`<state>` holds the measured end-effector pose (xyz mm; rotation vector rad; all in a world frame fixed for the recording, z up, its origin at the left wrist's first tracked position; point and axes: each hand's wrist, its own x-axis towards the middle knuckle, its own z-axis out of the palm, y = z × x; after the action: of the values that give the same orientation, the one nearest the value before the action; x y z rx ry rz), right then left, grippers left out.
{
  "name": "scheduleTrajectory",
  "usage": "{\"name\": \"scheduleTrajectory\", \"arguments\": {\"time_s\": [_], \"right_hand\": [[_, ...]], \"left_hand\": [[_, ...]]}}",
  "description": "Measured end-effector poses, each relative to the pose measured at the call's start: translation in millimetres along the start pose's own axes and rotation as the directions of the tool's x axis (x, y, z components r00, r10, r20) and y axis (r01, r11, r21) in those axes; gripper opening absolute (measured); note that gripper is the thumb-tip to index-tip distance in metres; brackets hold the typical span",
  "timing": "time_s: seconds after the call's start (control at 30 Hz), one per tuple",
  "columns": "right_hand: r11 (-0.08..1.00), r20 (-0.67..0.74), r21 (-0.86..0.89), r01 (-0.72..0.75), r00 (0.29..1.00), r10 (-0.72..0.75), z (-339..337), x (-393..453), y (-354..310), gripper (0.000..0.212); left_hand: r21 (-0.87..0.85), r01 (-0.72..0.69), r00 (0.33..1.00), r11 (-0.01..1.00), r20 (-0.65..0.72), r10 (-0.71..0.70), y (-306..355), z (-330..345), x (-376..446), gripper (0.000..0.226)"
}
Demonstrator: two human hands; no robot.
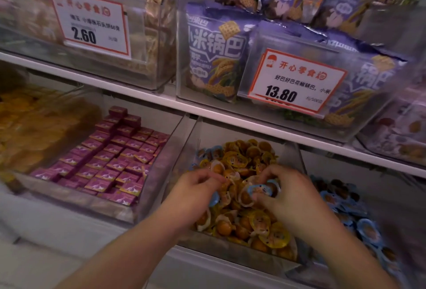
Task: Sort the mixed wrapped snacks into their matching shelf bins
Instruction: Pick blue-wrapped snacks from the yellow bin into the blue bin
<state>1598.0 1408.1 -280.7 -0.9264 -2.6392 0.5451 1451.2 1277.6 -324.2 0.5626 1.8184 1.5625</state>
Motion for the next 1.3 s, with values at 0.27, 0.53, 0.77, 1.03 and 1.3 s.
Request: {"name": "scheduleTrajectory", "arguments": {"time_s": [0.27, 0.53, 0.77, 1.03, 1.3], "right_hand": [[0.796, 0.071, 0.592, 0.125, 0.976, -0.206, 33.1, -5.2, -39.7, 0.046], [0.996, 0.374, -0.051, 0.067, 0.927, -0.043, 69.7, 139.6, -54.2, 0.040], [0.873, 0.477, -0.442, 0.206, 0.878, 0.034, 139.2, 179.6, -39.2, 0.056], [0.993, 0.372, -0.066, 0.094, 0.926, -0.063, 117.2, 179.2, -33.8, 0.032], [0.739, 0.166, 0.648, -0.184, 0.981, 0.099, 36.9, 103.6, -41.2, 0.007]], "left_hand": [[-0.579, 0.288, 0.952, 0.763, 0.263, -0.159, 11.8, 6.0, -14.2, 0.023], [0.136, -0.177, 0.983, 0.975, 0.061, 0.170, -6.1, -8.9, 1.3, 0.010], [0.263, -0.240, 0.962, 0.934, 0.194, 0.193, -13.7, -13.6, 8.4, 0.012], [0.148, -0.188, 0.972, 0.971, 0.170, 0.162, -14.8, -10.8, 9.2, 0.010], [-0.068, -0.156, 0.987, 0.985, -0.045, 0.153, -3.8, -1.8, 11.0, 0.016]]}}
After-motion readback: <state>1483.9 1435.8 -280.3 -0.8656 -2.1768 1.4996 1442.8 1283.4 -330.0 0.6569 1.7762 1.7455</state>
